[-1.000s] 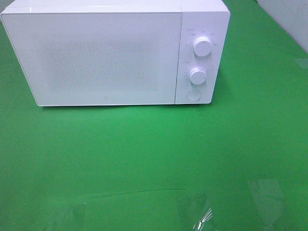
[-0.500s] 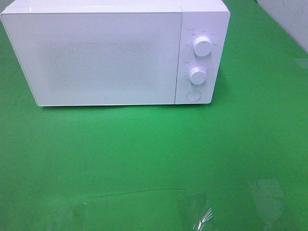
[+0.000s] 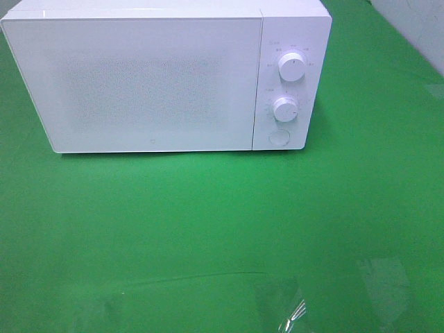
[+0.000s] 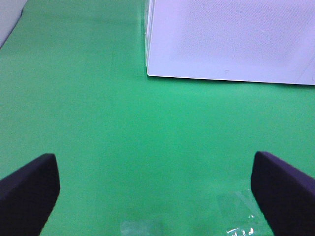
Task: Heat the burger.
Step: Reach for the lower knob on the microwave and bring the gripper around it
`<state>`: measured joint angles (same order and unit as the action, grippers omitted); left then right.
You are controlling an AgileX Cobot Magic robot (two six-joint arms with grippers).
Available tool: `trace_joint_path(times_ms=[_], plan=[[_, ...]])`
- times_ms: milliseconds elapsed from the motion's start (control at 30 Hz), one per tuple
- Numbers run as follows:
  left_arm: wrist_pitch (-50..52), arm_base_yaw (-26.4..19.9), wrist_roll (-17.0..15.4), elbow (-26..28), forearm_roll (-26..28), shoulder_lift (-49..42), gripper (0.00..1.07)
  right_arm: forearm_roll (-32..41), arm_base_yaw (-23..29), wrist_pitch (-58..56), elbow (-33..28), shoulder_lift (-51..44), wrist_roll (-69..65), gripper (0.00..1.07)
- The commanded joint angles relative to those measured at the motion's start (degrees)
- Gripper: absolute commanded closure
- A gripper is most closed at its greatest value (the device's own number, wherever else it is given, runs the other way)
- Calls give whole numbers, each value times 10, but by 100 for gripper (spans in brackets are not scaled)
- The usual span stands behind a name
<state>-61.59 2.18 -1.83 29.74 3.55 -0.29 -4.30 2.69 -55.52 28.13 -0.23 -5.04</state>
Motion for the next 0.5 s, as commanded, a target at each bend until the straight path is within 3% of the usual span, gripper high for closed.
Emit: trace_joint_path(times_ms=[33, 500], plan=[[5, -2, -1, -2, 1, -13, 8, 1, -5, 5, -2, -14, -1, 36], [5, -2, -1, -2, 1, -13, 8, 0, -5, 6, -1, -14, -1, 36]])
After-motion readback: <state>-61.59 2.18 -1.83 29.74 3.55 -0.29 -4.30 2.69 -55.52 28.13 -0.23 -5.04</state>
